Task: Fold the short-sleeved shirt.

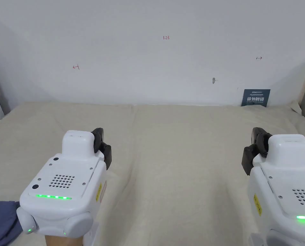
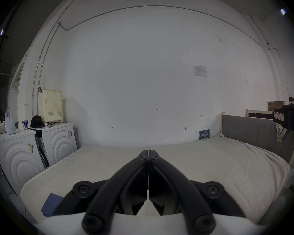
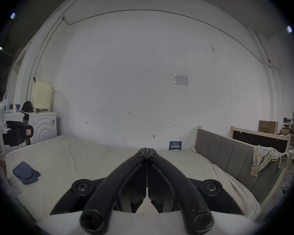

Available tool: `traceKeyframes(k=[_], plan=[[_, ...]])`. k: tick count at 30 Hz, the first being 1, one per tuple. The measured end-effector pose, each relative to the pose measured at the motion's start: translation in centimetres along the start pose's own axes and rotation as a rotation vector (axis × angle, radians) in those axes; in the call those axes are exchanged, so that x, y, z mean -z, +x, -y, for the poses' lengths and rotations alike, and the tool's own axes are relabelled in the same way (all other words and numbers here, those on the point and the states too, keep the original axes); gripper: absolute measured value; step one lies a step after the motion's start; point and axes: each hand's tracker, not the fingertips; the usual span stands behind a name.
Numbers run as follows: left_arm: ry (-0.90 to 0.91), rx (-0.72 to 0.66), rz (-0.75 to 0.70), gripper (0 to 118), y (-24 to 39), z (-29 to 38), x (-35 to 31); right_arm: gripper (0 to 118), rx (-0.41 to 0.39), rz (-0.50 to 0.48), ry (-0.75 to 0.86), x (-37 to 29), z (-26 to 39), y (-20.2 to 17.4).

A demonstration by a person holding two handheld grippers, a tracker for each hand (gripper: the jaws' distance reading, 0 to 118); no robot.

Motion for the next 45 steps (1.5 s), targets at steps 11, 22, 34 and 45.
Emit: traceKeyframes(k=[11, 22, 34, 45], plan=[[-0.007, -0.024, -0.039, 86, -0.42, 0.11, 0.09, 55, 0.003, -0.005, -0.003, -0.15, -0.12, 0.07], [-0.008, -0.019, -0.034, 118, -0.09, -0.10, 0.34, 100, 0.008, -0.007, -0.012, 0.08, 0.18, 0.02], [0.010, -0.016, -0.042, 118, -0.25, -0.14, -0.07, 100, 0.002, -0.001, 0.002, -0.11, 0.08, 0.04], [0.029, -0.023, -0.054, 118, -0.60, -0.13, -0.41, 100, -0.004, 0.002, 0.012, -0.27, -0.24, -0.08]])
